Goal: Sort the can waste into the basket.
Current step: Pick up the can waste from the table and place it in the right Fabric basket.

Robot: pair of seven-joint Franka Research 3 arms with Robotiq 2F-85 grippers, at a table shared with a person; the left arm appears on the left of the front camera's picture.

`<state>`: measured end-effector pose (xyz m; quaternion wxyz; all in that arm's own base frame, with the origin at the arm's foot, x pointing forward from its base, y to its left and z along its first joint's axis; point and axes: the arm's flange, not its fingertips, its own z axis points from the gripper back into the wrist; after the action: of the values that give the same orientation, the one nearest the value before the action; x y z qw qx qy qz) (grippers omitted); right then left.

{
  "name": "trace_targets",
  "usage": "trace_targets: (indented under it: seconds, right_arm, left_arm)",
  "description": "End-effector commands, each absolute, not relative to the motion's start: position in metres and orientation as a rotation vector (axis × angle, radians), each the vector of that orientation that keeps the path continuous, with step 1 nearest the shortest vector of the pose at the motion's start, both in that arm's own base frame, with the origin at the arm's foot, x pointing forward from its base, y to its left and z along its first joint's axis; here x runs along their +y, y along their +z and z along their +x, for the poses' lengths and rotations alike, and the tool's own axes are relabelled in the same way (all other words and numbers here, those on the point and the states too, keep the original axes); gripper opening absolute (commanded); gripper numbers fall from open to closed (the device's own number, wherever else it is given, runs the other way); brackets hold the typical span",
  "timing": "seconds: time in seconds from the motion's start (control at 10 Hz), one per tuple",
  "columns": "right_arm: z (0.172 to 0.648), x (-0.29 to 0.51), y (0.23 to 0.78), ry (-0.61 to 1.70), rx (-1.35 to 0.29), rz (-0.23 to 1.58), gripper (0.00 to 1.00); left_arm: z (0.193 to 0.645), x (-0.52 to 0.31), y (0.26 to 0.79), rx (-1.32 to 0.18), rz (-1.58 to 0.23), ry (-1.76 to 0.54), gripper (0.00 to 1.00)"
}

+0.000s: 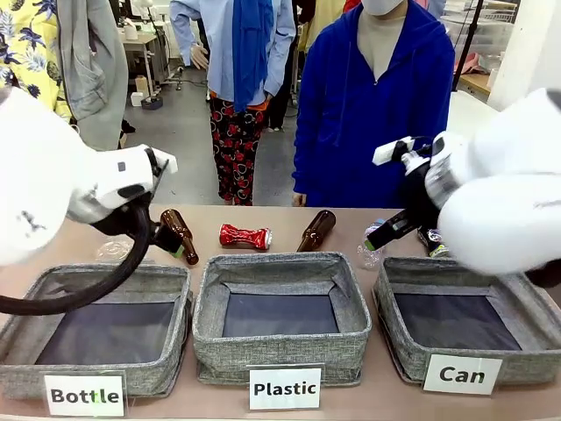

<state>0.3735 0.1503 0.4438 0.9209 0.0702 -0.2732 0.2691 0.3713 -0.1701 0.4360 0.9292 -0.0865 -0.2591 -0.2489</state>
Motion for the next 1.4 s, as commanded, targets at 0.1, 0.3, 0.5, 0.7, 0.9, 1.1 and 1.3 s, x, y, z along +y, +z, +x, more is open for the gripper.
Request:
trace_targets:
  seconds: [0.1, 0.3, 0.5, 0.7, 0.9, 1.1, 1.3]
  right_arm:
    - [0.317, 0.092, 0.512, 0.368, -0.431, 0.495, 1.00]
    - [0.278, 0.018, 0.516, 0.379, -0.421, 0.730, 1.00]
    - [0.255, -0.066, 0.492, 0.295, -0.455, 0.903, 1.00]
    - [0.236, -0.140, 0.455, 0.190, -0.513, 1.059, 1.00]
    - [0.219, -0.191, 0.421, 0.004, -0.598, 1.189, 1.00]
    - [0.214, -0.217, 0.401, -0.096, -0.607, 1.240, 1.00]
    - [0.221, -0.223, 0.393, -0.182, -0.608, 1.285, 1.00]
  left_arm:
    - [0.310, -0.157, 0.512, -0.427, -0.442, -0.495, 1.00]
    - [0.268, -0.090, 0.529, -0.387, -0.746, -0.571, 1.00]
    - [0.250, 0.004, 0.527, -0.473, -0.920, -0.388, 1.00]
    - [0.227, 0.072, 0.496, -0.568, -1.057, -0.140, 1.00]
    - [0.239, 0.129, 0.468, -0.575, -1.209, 0.085, 1.00]
    - [0.240, 0.113, 0.431, -0.553, -1.275, 0.234, 1.00]
    - [0.260, 0.101, 0.415, -0.482, -1.232, 0.401, 1.00]
